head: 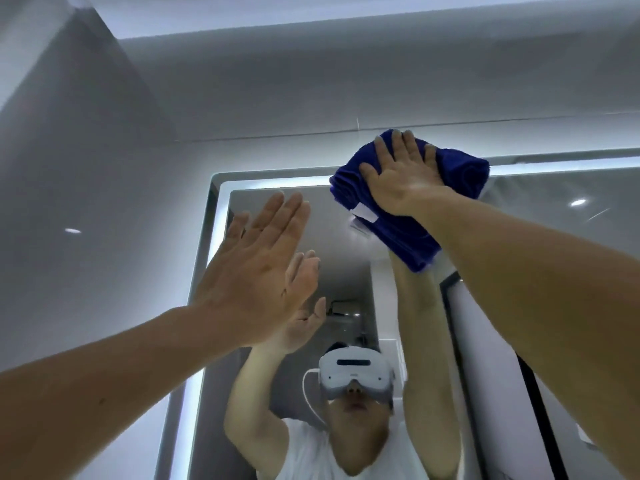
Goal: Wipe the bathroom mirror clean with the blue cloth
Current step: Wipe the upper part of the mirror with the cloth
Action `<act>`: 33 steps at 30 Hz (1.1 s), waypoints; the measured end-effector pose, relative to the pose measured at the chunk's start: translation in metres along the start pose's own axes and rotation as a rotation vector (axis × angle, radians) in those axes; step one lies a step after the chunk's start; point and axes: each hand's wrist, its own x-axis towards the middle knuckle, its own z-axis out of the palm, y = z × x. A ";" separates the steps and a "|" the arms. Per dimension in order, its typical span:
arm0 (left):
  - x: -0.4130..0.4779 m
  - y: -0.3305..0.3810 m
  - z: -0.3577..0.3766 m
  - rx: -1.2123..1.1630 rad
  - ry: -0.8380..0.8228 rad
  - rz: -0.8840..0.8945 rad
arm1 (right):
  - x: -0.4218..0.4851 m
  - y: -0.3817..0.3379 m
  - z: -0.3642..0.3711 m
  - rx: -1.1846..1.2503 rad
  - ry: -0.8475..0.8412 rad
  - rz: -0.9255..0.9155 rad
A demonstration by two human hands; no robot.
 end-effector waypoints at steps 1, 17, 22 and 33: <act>0.002 -0.003 -0.003 0.002 0.019 0.008 | 0.001 -0.012 0.001 -0.016 0.009 -0.036; -0.012 0.017 -0.012 -0.134 0.053 -0.035 | -0.198 -0.026 0.042 -0.040 -0.038 -0.473; -0.023 0.024 -0.014 -0.106 -0.013 -0.040 | -0.208 -0.003 0.045 -0.066 -0.065 -0.552; -0.047 0.036 0.003 -0.042 -0.068 -0.043 | -0.148 -0.009 0.049 -0.011 0.129 -0.054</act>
